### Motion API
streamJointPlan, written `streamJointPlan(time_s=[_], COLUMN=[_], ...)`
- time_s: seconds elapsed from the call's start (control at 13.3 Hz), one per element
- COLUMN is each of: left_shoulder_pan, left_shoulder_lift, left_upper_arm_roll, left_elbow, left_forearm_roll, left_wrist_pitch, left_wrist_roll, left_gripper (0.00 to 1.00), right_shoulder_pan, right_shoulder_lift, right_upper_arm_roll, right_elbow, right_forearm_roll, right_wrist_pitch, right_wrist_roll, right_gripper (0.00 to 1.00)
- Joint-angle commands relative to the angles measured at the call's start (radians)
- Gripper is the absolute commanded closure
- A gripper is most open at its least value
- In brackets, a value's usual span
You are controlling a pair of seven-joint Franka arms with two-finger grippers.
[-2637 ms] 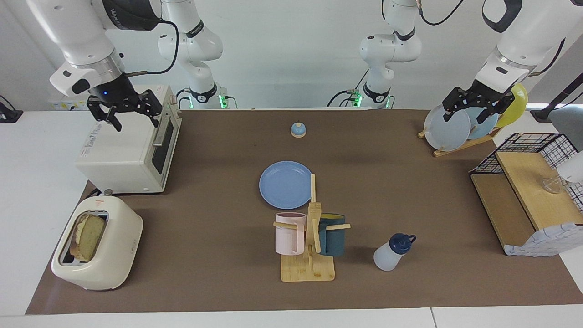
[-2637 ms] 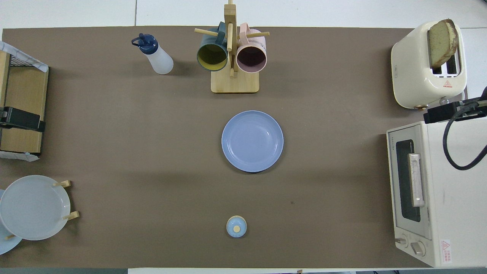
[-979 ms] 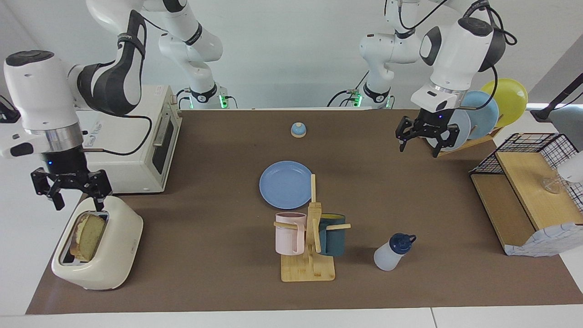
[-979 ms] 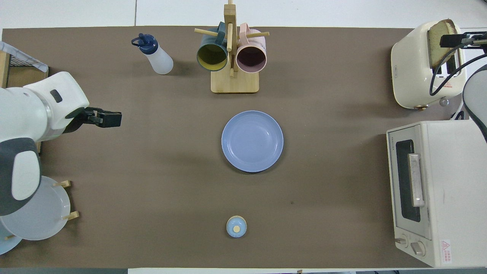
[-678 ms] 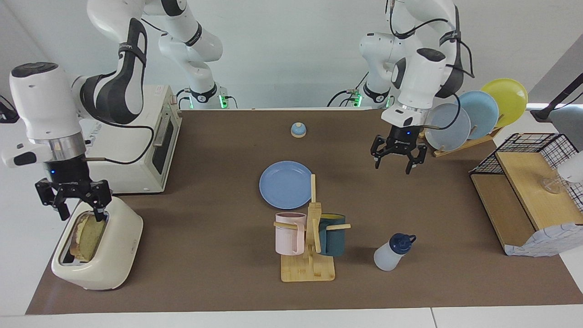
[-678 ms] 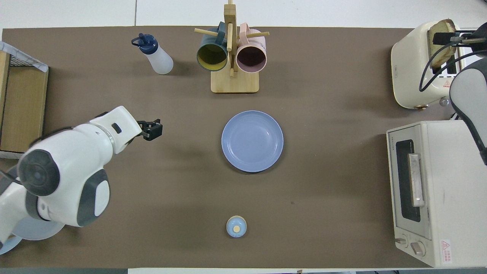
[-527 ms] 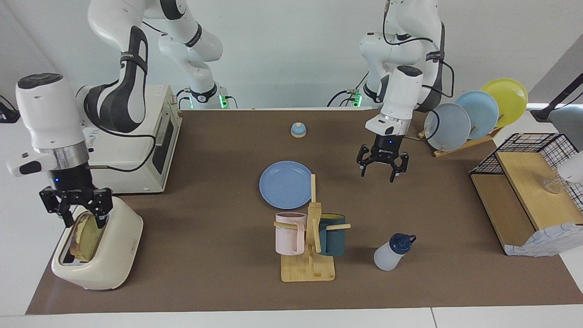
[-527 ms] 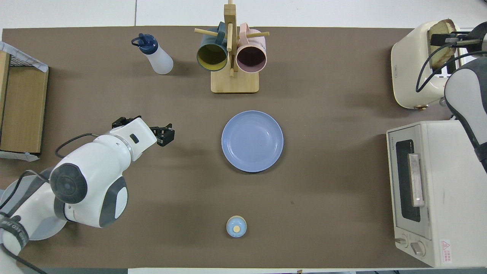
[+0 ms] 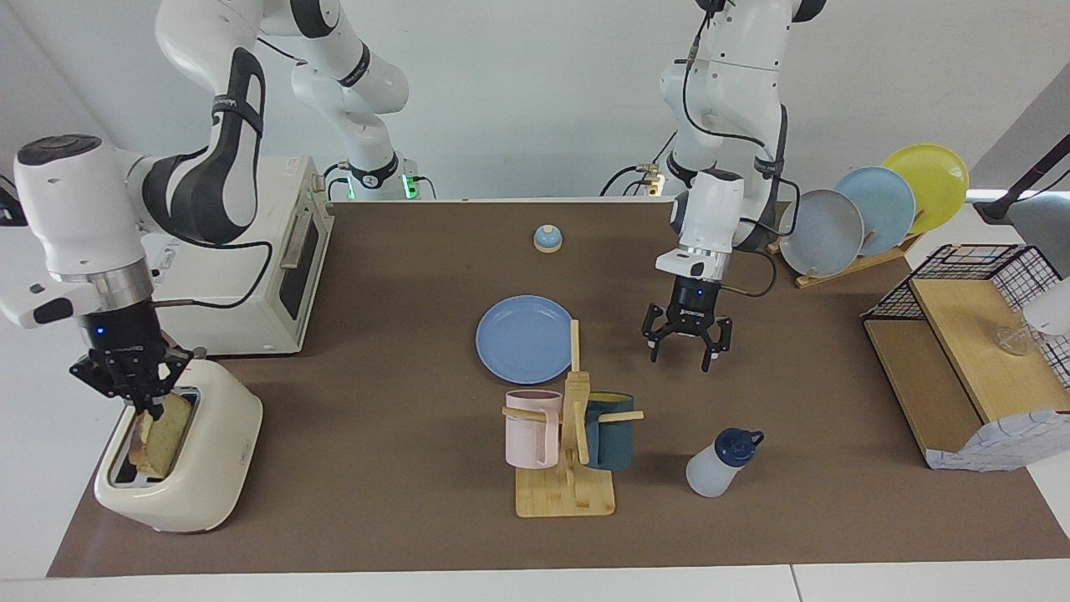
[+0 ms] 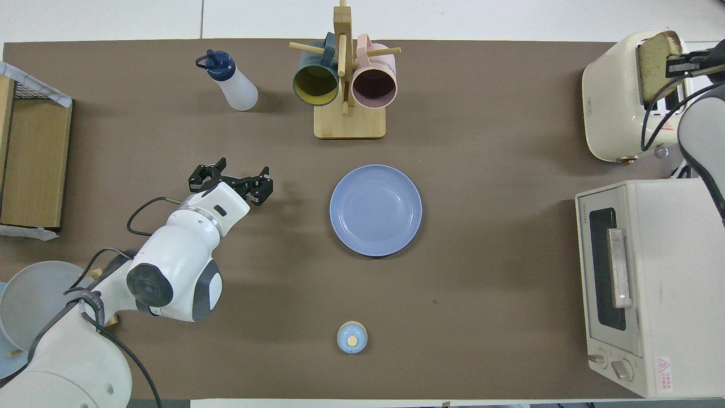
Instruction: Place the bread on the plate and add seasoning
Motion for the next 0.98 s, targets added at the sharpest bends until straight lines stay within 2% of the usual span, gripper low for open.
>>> streamJointPlan(time_s=[0.0, 0.08, 0.23, 0.3, 0.38, 0.53, 0.6, 0.75, 0.9], left_shoulder_pan=[-0.137, -0.236, -0.492, -0.536, -0.536, -0.519, -0.474, -0.446, -0.443], left_shoulder_lift=[0.079, 0.138, 0.275, 0.3, 0.309, 0.393, 0.413, 0.414, 0.424], left_upper_arm_roll=[0.121, 0.203, 0.459, 0.487, 0.488, 0.492, 0.491, 0.491, 0.489], left_elbow=[0.09, 0.125, 0.23, 0.266, 0.287, 0.37, 0.408, 0.424, 0.467], left_forearm_roll=[-0.068, -0.126, -0.27, -0.349, -0.363, -0.362, -0.35, -0.328, -0.331], left_wrist_pitch=[0.025, 0.026, 0.031, 0.031, 0.031, 0.031, 0.031, 0.02, -0.027], left_wrist_roll=[0.002, 0.001, -0.004, -0.005, -0.005, -0.005, -0.007, -0.007, -0.008], left_gripper=[0.0, 0.0, 0.0, 0.0, 0.0, 0.0, 0.0, 0.0, 0.0], right_shoulder_pan=[-0.01, -0.002, 0.018, 0.044, 0.058, 0.098, 0.13, 0.229, 0.318], right_shoulder_lift=[-0.006, -0.018, -0.049, -0.085, -0.12, -0.128, -0.138, -0.18, -0.234], right_upper_arm_roll=[0.01, 0.013, 0.033, 0.041, 0.042, 0.106, 0.139, 0.141, 0.144], right_elbow=[0.108, 0.162, 0.281, 0.292, 0.286, 0.288, 0.27, 0.19, 0.065], right_forearm_roll=[0.005, 0.003, 0.014, 0.018, 0.026, 0.026, 0.026, 0.028, 0.029], right_wrist_pitch=[-0.177, -0.285, -0.522, -0.56, -0.567, -0.57, -0.572, -0.561, -0.483], right_wrist_roll=[-0.044, -0.044, -0.031, -0.026, -0.024, -0.024, -0.009, 0.168, 0.375], right_gripper=[1.0, 1.0, 1.0, 1.0, 1.0, 1.0, 1.0, 1.0, 1.0])
